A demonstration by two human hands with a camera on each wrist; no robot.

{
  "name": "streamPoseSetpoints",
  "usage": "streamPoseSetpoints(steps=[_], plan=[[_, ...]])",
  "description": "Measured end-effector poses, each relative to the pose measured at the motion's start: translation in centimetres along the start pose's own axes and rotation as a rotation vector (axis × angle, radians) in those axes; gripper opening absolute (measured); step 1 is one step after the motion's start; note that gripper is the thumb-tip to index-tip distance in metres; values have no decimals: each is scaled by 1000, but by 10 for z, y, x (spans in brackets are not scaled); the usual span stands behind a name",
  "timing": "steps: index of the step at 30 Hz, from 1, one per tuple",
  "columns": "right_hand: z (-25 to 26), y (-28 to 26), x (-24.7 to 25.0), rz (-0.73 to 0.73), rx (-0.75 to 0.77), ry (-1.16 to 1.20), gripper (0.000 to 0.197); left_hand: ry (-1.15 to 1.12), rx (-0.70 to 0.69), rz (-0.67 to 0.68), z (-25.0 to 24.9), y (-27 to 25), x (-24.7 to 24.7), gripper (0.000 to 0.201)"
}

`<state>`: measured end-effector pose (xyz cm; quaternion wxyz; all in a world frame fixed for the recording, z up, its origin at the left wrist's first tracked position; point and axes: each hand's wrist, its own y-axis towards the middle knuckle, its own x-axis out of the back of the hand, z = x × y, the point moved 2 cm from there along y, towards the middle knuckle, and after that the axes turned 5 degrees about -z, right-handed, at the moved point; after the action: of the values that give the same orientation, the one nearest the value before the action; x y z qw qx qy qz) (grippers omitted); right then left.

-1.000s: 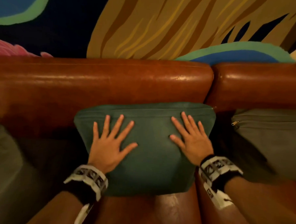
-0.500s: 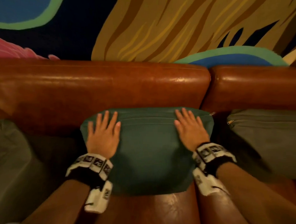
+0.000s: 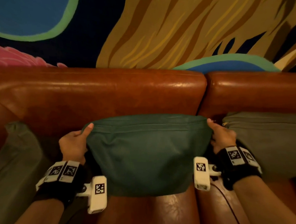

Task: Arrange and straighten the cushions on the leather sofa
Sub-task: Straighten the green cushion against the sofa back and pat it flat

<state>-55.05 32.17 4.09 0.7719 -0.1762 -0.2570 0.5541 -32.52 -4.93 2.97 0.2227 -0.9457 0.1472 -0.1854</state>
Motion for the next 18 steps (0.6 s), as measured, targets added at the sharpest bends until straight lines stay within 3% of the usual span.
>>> streamPoseSetpoints(steps=[4, 7, 10, 12, 14, 18], plan=[[-5, -2, 18, -3, 157, -37, 34, 58, -115, -43, 9, -1, 8, 29], [-19, -3, 18, -49, 133, -10, 36, 115, -159, -111, 10, -7, 0, 42], [-21, -12, 15, 127, 37, 156, 27, -97, -72, -45, 15, -14, -5, 59], [-19, -19, 16, 188, 56, 163, 9, -121, -109, 28, 12, -22, -6, 38], [-18, -18, 19, 161, 163, 174, 10, -100, -227, 25, 4, -27, -3, 18], [-34, -16, 19, 126, 212, 187, 11, -67, -322, 3, 10, -22, -2, 15]])
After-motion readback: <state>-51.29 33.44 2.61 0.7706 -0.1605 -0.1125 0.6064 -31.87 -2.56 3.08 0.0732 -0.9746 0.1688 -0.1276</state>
